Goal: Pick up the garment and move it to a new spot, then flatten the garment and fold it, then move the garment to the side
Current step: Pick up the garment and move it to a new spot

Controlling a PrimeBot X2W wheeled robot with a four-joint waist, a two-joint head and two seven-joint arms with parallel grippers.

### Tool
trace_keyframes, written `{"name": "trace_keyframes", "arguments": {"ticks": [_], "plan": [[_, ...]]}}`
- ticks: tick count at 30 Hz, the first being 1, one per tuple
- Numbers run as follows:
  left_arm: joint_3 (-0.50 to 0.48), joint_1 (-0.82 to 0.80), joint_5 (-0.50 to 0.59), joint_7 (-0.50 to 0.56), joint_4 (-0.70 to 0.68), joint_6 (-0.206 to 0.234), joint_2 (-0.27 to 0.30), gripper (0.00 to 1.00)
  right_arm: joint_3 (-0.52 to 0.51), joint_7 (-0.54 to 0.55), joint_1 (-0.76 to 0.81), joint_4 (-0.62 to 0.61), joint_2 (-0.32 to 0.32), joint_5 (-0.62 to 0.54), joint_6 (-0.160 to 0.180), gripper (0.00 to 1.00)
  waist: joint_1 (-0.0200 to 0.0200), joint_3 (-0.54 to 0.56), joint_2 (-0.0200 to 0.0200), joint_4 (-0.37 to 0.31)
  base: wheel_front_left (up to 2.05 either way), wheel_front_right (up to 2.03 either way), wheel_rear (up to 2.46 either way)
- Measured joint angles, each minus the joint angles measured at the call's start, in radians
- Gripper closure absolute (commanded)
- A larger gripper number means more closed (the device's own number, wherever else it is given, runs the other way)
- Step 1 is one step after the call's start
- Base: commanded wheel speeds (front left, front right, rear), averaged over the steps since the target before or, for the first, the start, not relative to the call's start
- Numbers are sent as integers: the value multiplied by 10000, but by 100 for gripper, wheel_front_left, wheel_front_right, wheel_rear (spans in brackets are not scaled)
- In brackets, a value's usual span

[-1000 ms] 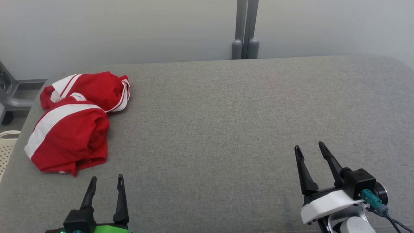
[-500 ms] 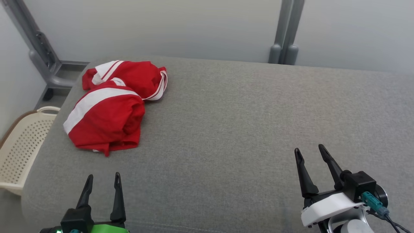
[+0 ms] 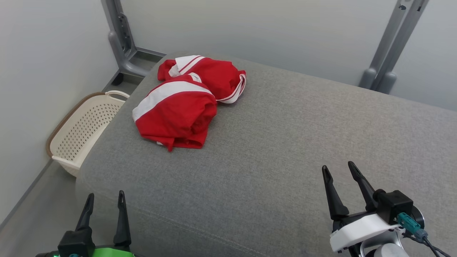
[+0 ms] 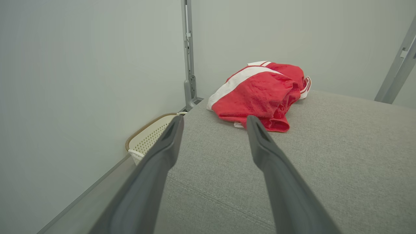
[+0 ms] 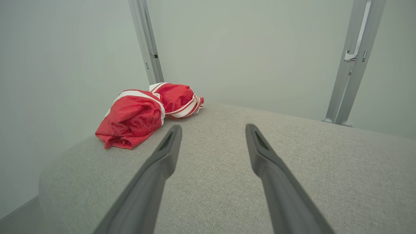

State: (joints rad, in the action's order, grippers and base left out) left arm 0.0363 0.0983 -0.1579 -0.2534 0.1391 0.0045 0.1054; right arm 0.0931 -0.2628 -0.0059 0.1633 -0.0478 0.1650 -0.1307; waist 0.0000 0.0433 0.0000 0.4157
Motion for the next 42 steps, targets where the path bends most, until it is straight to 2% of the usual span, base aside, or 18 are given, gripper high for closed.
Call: {"name": "trace_keyframes", "arguments": {"ticks": [4, 8, 14, 19, 25, 33, 42], "plan": [[-8, 71, -50, 59, -75, 35, 40, 0, 35, 0, -1, 27, 2, 12, 0, 0, 0, 37, 0, 370, 0, 0, 0], [-17, 142, -71, 159, -148, 59, 100, 0, 71, 0, -10, 35, 8, 17, 0, 0, 0, 40, 0, 443, 0, 0, 0], [-148, -128, -102, 550, -378, 48, 483, 0, 12, 0, -83, 52, 6, -21, 0, 0, 0, -80, 0, 109, 0, 0, 0], [-123, -814, -98, 1526, -458, -67, 938, 0, -104, 0, -210, 21, 6, -198, 0, 0, 0, -299, 0, -311, 0, 0, 0], [-8, -2307, -282, 2322, -286, -489, 1271, 0, -334, 0, -484, -115, 4, -548, 0, 0, 0, -861, 0, -740, 0, 0, 0], [8, -4539, -769, 2895, 830, -840, 1569, 0, -616, 0, -924, -428, 4, -1087, 0, 0, 0, -1969, 0, -1184, 0, 0, 0], [633, -6849, -1208, 3507, 2997, -1200, 1605, 0, -711, 0, -1653, -755, 4, -1434, 0, 0, 1, -3530, 0, -1567, 0, 0, 0]]}}
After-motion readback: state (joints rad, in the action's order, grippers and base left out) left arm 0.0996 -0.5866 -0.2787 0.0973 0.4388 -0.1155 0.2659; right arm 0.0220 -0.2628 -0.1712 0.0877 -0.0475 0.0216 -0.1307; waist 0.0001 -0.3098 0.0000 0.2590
